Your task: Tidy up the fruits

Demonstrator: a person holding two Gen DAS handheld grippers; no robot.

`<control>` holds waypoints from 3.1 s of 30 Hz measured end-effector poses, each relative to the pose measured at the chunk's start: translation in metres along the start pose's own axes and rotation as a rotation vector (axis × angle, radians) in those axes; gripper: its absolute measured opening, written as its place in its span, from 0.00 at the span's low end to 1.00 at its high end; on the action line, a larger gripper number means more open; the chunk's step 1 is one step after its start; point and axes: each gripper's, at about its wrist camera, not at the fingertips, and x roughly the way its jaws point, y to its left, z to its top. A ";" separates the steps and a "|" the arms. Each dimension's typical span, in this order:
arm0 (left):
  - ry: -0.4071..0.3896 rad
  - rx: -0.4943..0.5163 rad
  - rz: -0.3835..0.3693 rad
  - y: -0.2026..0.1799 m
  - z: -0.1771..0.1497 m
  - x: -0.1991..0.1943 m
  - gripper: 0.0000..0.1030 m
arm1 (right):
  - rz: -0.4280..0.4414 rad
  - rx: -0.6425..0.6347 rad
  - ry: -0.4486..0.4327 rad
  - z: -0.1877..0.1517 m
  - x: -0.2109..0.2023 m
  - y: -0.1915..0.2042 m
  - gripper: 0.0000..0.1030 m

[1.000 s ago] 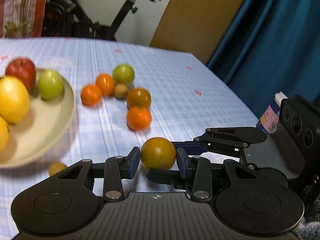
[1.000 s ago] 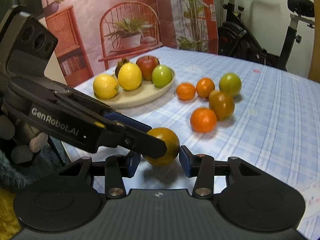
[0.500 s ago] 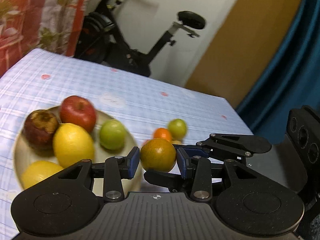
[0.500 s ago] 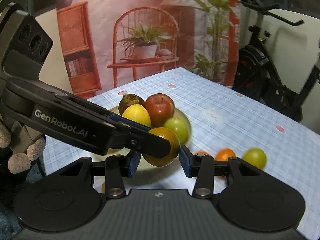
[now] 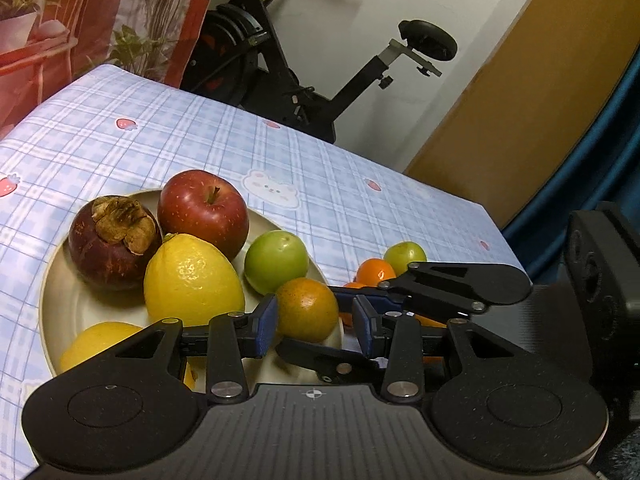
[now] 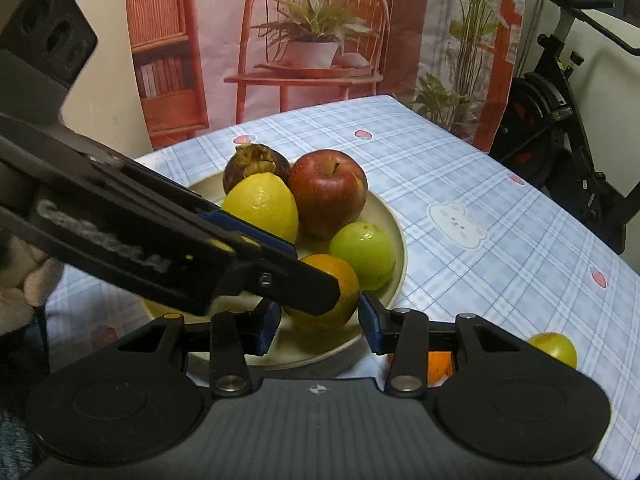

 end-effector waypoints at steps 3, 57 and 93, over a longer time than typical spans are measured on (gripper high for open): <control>-0.009 -0.011 0.000 0.002 -0.001 -0.003 0.41 | -0.006 -0.017 0.003 0.002 0.005 0.000 0.44; 0.061 0.054 0.147 -0.055 -0.036 -0.031 0.41 | -0.097 0.139 0.022 -0.051 -0.058 -0.087 0.32; 0.144 0.085 0.199 -0.051 -0.069 -0.031 0.27 | -0.121 0.151 0.049 -0.043 -0.050 -0.081 0.29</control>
